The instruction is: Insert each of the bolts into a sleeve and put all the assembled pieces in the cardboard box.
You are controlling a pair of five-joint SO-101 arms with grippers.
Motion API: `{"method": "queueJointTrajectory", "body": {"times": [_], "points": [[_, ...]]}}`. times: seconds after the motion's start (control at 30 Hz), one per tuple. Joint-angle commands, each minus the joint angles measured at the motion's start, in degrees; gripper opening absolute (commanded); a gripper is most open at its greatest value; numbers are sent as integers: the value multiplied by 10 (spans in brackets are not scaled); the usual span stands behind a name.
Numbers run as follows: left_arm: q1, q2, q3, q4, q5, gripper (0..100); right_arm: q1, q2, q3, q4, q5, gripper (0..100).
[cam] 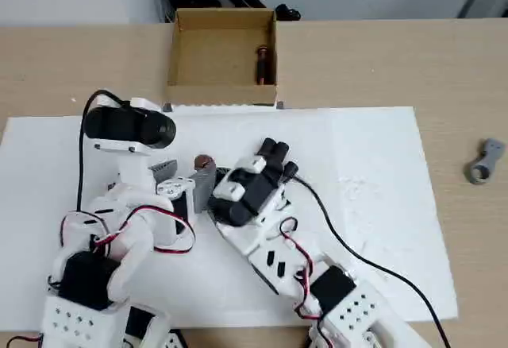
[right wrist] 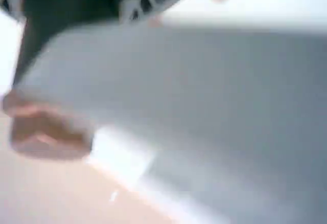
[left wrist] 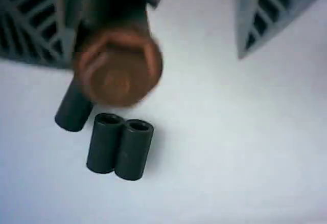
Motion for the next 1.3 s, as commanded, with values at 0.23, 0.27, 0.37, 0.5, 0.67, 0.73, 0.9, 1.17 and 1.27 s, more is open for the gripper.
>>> {"method": "queueJointTrajectory", "body": {"times": [0.23,0.27,0.37,0.5,0.67,0.73,0.9,1.17,1.27], "points": [[-45,0,-135,84,4,188,99,298,-332,5,-84,4],[-65,0,-138,84,2,188,106,328,-357,1,-84,4],[-145,0,-136,81,0,189,128,419,-440,0,-85,4],[-244,0,-125,78,-37,188,143,533,-571,3,-96,4],[-338,-4,-92,61,-94,188,160,685,-734,5,-112,4],[-367,-4,-82,61,-105,188,167,751,-798,5,-112,4],[-410,-4,-68,65,-114,188,194,912,-946,6,-110,4],[-433,-4,-61,65,-112,188,224,1078,-1080,7,-109,8],[-433,-4,-44,65,-112,188,229,1109,-1086,7,-98,9]]}}
